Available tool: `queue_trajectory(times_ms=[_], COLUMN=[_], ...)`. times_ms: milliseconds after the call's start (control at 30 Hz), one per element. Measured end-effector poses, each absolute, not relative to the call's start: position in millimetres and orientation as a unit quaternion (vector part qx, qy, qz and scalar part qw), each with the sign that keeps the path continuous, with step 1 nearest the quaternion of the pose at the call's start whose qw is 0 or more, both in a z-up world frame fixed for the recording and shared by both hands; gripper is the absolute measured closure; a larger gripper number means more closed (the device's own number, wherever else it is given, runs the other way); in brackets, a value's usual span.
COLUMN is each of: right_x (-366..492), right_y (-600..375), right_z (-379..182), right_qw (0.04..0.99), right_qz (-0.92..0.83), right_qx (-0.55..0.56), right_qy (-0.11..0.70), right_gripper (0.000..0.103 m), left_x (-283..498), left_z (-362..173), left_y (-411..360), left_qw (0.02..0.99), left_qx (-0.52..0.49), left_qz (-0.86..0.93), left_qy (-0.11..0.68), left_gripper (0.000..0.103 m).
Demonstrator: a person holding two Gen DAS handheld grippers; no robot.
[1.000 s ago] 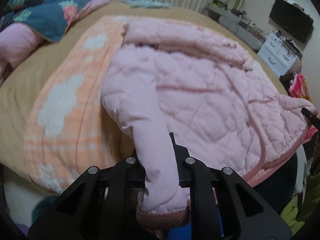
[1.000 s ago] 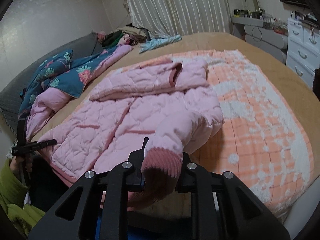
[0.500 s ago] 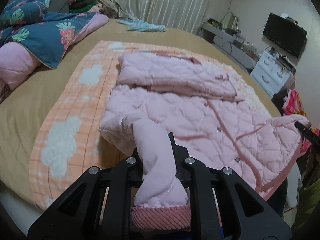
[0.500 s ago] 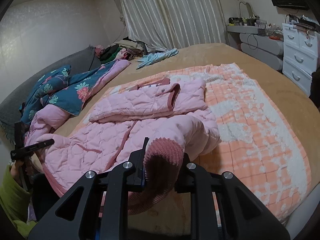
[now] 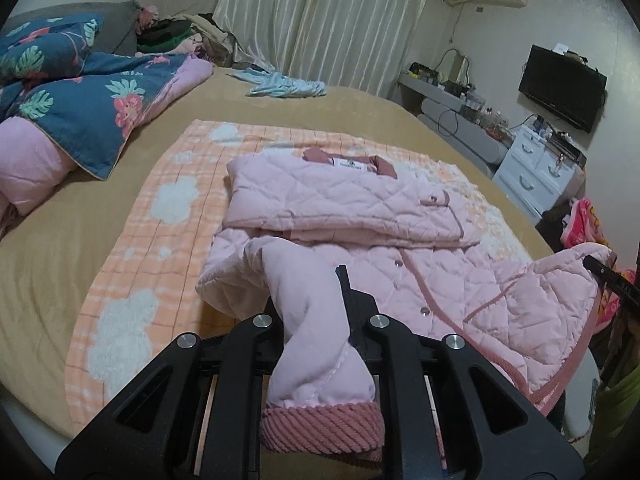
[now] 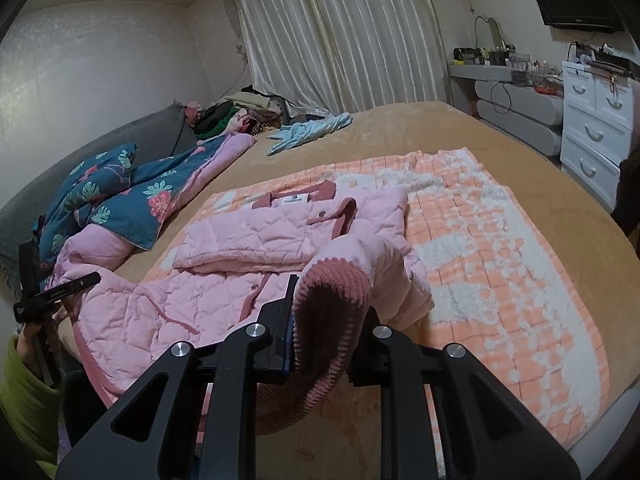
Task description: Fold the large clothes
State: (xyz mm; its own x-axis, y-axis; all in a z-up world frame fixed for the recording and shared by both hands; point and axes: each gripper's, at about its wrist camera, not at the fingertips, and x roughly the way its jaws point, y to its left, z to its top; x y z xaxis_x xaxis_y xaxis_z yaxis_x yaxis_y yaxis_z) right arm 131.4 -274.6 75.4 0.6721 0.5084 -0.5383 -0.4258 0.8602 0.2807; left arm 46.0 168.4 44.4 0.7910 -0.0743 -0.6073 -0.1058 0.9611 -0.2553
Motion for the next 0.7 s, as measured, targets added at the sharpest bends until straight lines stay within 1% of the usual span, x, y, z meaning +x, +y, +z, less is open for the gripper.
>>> queue_trajectory(times_ms=[367, 700], right_x=[159, 187], right_y=[-275, -273], right_z=[93, 101], right_qw=[0.913, 0.912], right_qz=[0.252, 0.249], right_qx=[0.088, 0.103], right_qy=[0.309, 0.308], right_gripper=[0.086, 0.086], left_x=[66, 86], left_z=[65, 73], left_y=[175, 183], left_qw=[0.944, 0.945], left_qx=[-0.136, -0.138], left_qz=[0.018, 0.027], left_qy=[0.301, 0.294], left_gripper=[0.095, 0.095])
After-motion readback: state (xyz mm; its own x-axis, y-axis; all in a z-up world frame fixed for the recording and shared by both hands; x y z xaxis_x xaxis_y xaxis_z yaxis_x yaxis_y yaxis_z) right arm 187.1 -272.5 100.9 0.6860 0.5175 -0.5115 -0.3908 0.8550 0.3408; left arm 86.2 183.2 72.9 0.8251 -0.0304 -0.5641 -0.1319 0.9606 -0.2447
